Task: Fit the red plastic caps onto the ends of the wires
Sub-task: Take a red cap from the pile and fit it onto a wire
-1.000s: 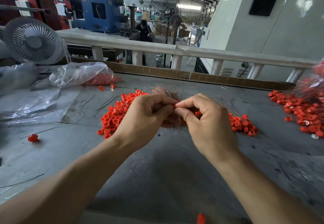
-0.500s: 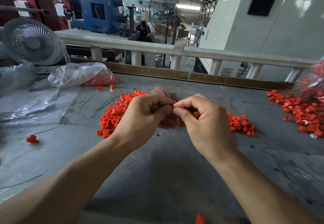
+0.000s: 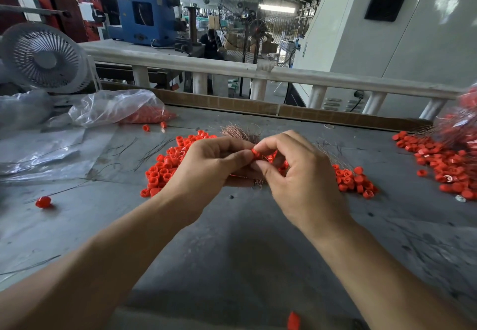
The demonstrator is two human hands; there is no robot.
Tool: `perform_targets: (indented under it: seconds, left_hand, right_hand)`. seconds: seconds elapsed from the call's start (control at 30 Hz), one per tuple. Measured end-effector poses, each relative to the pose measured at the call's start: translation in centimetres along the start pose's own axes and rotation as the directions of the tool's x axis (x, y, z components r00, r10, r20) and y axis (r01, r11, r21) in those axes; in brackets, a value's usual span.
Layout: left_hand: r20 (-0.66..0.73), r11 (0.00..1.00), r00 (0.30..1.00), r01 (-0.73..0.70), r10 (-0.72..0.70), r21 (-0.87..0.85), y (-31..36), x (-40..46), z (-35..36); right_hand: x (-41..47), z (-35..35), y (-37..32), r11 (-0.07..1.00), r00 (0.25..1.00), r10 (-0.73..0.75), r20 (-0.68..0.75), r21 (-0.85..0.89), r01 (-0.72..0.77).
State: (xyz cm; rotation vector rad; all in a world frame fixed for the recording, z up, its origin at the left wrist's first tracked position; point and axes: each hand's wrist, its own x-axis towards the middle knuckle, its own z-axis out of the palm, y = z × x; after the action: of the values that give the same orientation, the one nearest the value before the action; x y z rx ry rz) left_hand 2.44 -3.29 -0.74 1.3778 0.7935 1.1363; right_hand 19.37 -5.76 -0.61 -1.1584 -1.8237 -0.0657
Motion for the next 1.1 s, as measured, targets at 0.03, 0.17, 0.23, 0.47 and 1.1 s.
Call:
perform_targets:
  seconds: [0.03, 0.17, 0.23, 0.47, 1.1]
  left_hand:
    - [0.012, 1.000, 1.000, 0.018, -0.018, -0.018, -0.05, 0.01, -0.04]
    - [0.024, 0.994, 0.997, 0.070, -0.068, -0.085, -0.29, 0.19, -0.27]
    - [0.025, 0.989, 0.996, 0.091, -0.089, -0.114, -0.33, 0.25, -0.38]
    - [-0.001, 0.992, 0.997, 0.077, -0.077, -0.098, -0.31, 0.23, -0.46]
    - [0.004, 0.988, 0.991, -0.135, 0.135, 0.071, -0.18, 0.08, -0.10]
  right_hand:
    - [-0.01, 0.00, -0.06, 1.000, 1.000, -0.009, -0.009, -0.016, 0.009]
    - [-0.04, 0.23, -0.32, 0.994, 0.999, -0.025, -0.021, -0.107, 0.023]
    - [-0.05, 0.42, -0.44, 0.991, 0.999, -0.026, -0.026, -0.134, 0.022]
    - [-0.04, 0.41, 0.10, 1.000, 1.000, 0.017, 0.006, -0.007, -0.017]
    - [-0.13, -0.09, 0.30, 0.939, 0.986, 0.157, -0.048, 0.317, -0.134]
